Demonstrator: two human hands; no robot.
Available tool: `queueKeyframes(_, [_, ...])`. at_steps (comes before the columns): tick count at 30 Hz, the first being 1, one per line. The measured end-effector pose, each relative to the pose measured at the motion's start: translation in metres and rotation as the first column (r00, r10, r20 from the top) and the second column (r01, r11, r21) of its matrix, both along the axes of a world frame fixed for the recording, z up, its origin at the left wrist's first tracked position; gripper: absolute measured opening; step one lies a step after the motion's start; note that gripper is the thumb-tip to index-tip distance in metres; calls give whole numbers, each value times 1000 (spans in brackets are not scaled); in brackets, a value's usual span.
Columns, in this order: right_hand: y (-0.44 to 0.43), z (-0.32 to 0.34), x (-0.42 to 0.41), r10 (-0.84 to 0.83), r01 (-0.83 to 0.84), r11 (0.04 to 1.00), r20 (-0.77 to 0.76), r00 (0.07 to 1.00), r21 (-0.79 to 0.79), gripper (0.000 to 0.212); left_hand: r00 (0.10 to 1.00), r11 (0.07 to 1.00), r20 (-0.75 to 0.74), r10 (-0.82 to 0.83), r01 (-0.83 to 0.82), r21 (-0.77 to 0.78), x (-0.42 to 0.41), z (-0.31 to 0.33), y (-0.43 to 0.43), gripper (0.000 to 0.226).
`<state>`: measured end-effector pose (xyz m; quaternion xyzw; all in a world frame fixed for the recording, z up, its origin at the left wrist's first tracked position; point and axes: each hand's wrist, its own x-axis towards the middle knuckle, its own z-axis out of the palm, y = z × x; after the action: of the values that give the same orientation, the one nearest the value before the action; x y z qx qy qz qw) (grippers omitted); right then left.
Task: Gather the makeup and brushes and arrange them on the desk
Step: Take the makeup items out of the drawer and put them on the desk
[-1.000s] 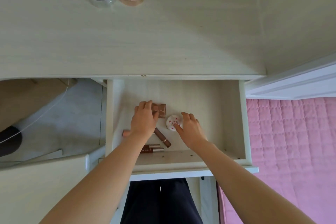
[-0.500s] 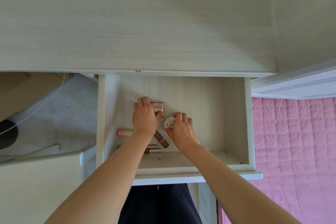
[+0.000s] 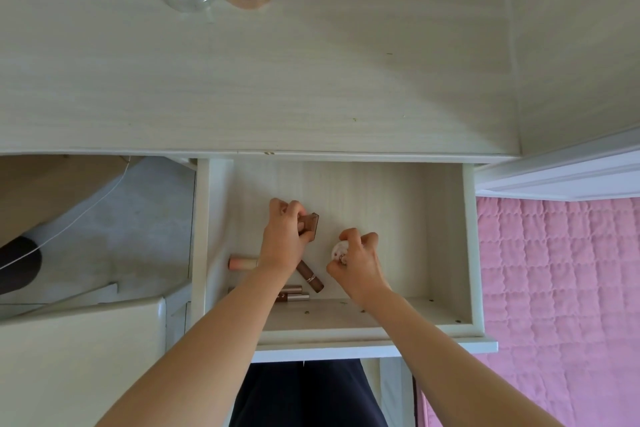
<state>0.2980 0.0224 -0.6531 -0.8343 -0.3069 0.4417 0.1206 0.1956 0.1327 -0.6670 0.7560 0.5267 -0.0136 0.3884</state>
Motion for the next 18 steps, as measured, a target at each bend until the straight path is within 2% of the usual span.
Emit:
queueKeyframes(3, [4, 13, 3, -110, 111, 994, -62, 992, 10, 46, 997, 996, 59, 54, -49, -74, -5, 8, 1, 31])
queueKeyframes(7, [10, 39, 9, -174, 179, 983, -152, 973, 26, 45, 962, 972, 198, 188, -153, -180, -13, 33, 3, 25])
queueKeyframes(10, [17, 62, 6, -160, 174, 981, -161, 974, 80, 56, 932, 951, 250, 262, -206, -228, -21, 54, 6, 33])
queueKeyframes(14, [28, 96, -5, -128, 152, 966, -124, 984, 211, 55, 866, 924, 360, 346, -248, -291, -31, 93, 15, 26])
queueKeyframes(18, [47, 127, -14, -109, 137, 939, -105, 989, 317, 56, 796, 905, 435, 421, -335, -263, -38, 127, 29, 23])
